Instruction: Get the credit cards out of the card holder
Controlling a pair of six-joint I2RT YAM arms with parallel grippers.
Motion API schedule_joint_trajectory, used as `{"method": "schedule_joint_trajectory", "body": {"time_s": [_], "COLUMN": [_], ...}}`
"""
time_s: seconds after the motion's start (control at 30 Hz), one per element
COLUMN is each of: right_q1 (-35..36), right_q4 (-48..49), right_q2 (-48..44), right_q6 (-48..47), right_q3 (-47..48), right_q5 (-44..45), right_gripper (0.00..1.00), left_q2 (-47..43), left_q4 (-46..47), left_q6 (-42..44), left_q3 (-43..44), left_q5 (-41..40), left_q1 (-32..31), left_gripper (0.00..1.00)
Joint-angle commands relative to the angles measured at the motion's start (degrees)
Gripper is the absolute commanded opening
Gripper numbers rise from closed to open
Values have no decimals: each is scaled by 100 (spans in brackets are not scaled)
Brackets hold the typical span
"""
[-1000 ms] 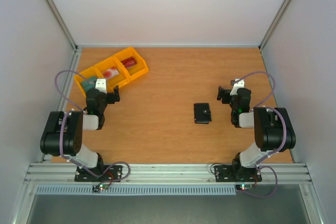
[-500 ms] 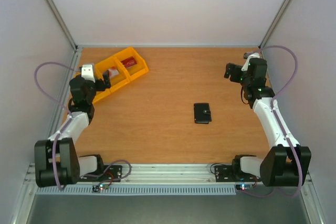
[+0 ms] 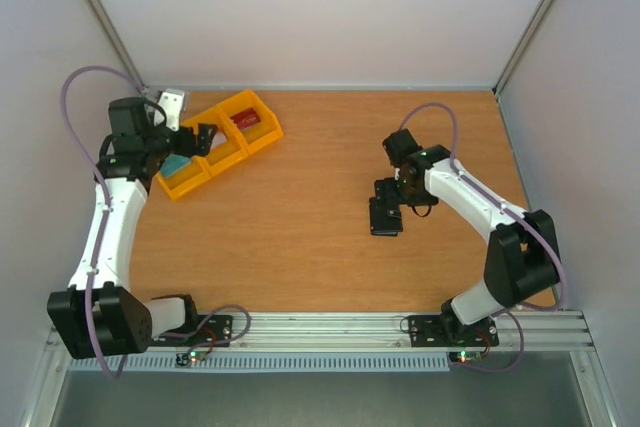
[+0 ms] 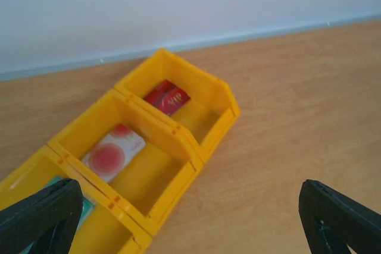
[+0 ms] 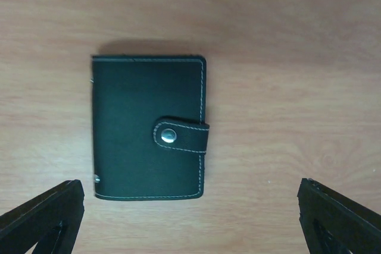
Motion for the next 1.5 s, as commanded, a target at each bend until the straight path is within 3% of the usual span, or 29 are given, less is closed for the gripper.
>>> {"method": "schedule_joint_trajectory", "body": {"time_s": [0.0, 0.13, 0.27, 0.47, 0.77, 0.93, 1.07, 1.3, 1.47], "right_q1": [31, 33, 28, 33, 33, 132, 427, 962, 1449], "right_q4": [-430, 40, 324, 454, 622, 573, 344, 656, 1440], "right_q2": [601, 1091, 1532, 2029, 1938, 1420, 760, -461, -964], "right_q6": [110, -25, -64, -130, -139, -133, -110, -134, -42], "right_q3": [126, -53, 60, 44, -21, 66, 432, 1436, 1804], "right_q5": [-168, -842, -942, -972, -1391, -1820, -1873, -2196, -2377], "right_gripper": [99, 99, 97, 82, 29, 10, 7, 7, 7], "left_q2": [108, -111, -232, -260, -187, -224, -200, 3, -605], "left_q4": [-1623, -1443, -1193, -1210, -1622, -2034, -2664, -4690, -4214], "left_q6": [460, 438, 302, 160, 257, 278, 223, 443, -205], "left_q3": [310, 86, -95, -42, 127, 376, 838, 2493, 2562], "left_q5": [437, 998, 1500, 1534, 1622, 1671, 1724, 1990, 2213], "left_q1": [33, 21, -31, -129, -199, -294, -524, -995, -1258], "left_gripper": [99, 99, 99, 99, 99, 99, 99, 99, 99]}}
